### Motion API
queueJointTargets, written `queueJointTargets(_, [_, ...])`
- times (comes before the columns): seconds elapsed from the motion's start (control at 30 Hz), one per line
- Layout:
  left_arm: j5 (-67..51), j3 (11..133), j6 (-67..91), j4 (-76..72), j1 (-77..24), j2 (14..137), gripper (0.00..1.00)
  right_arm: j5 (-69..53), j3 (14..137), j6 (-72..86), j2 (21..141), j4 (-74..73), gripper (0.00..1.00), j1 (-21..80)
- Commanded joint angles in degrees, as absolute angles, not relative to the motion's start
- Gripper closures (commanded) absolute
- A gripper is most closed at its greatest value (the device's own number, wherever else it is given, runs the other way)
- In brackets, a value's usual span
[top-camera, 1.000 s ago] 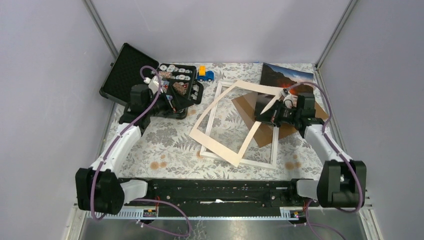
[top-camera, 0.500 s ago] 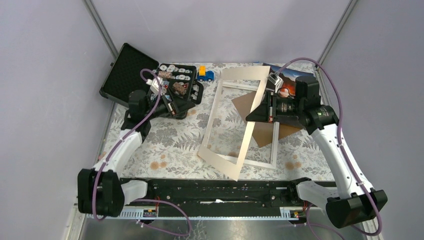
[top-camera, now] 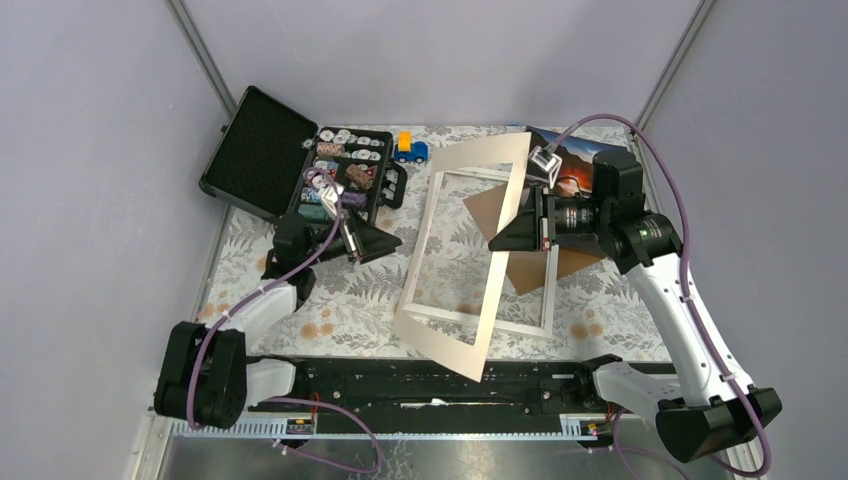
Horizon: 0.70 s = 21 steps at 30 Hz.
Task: Put the photo into the frame
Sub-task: Pick up the photo frame item from the photo frame.
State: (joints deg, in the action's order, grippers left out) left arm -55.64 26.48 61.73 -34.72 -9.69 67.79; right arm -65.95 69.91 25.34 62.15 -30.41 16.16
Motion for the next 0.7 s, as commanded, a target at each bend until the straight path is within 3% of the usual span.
queueJointTargets(0.0, [-60.4, 30.2, 62.8, -48.3, -15.3, 73.5, 0.01, -70.3, 72.2, 29.4, 58.5, -25.3, 1.0, 16.9])
queueJointTargets(0.17, [-53.3, 32.3, 60.8, -44.8, -19.8, 78.6, 0.01, -70.7, 72.9, 30.5, 57.5, -24.8, 1.0, 16.9])
queueJointTargets(0.43, [-41.9, 34.5, 54.4, -35.5, -19.9, 75.2, 0.01, -71.5, 74.7, 31.4, 57.1, -24.8, 1.0, 16.9])
queueJointTargets(0.67, [-53.8, 36.5, 59.2, -44.3, -20.0, 79.2, 0.03, -71.2, 74.5, 31.3, 57.1, -24.9, 1.0, 16.9])
